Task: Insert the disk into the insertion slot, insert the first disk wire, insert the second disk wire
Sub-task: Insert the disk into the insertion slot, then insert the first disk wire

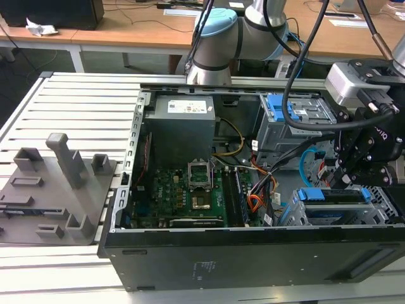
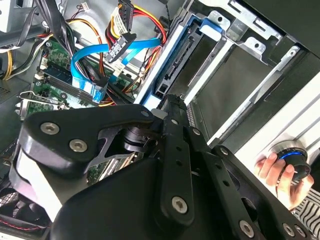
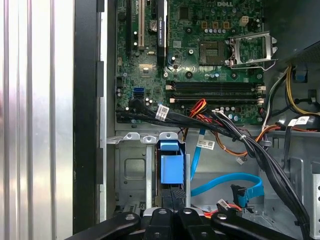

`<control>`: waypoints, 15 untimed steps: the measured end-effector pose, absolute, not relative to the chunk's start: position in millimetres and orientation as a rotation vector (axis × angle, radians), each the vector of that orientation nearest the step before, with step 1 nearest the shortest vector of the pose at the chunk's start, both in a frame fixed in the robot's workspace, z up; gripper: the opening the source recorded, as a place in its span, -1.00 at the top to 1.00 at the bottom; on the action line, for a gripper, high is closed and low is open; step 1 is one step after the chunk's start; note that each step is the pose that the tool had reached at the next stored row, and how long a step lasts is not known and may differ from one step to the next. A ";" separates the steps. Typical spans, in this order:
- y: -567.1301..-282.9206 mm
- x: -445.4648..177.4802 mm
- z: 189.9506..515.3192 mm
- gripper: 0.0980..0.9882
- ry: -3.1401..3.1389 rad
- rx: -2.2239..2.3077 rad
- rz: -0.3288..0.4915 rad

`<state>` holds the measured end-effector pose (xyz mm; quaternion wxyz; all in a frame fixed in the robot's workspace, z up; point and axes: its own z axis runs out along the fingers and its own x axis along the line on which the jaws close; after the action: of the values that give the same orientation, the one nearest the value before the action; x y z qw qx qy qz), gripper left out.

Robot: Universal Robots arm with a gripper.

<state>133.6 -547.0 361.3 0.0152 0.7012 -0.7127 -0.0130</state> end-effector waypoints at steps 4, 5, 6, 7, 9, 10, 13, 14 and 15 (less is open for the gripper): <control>-547.0 133.7 361.3 0.98 -2.218 2.182 -0.041; -547.1 133.8 361.3 0.98 -2.218 2.182 -0.040; -547.0 133.8 361.3 0.98 -2.218 2.182 -0.041; -547.1 133.8 361.3 0.98 -2.218 2.182 -0.041; -547.0 134.0 361.3 0.96 -2.218 2.182 -0.041; -547.0 134.0 361.3 0.69 -2.218 2.182 -0.041; -547.0 134.1 361.3 0.41 -2.218 2.182 -0.041; -547.1 134.1 361.3 0.41 -2.218 2.182 -0.041; -547.0 134.2 361.3 0.41 -2.218 2.182 -0.041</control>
<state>134.2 -547.0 361.3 0.0152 0.7012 -0.7127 -0.0130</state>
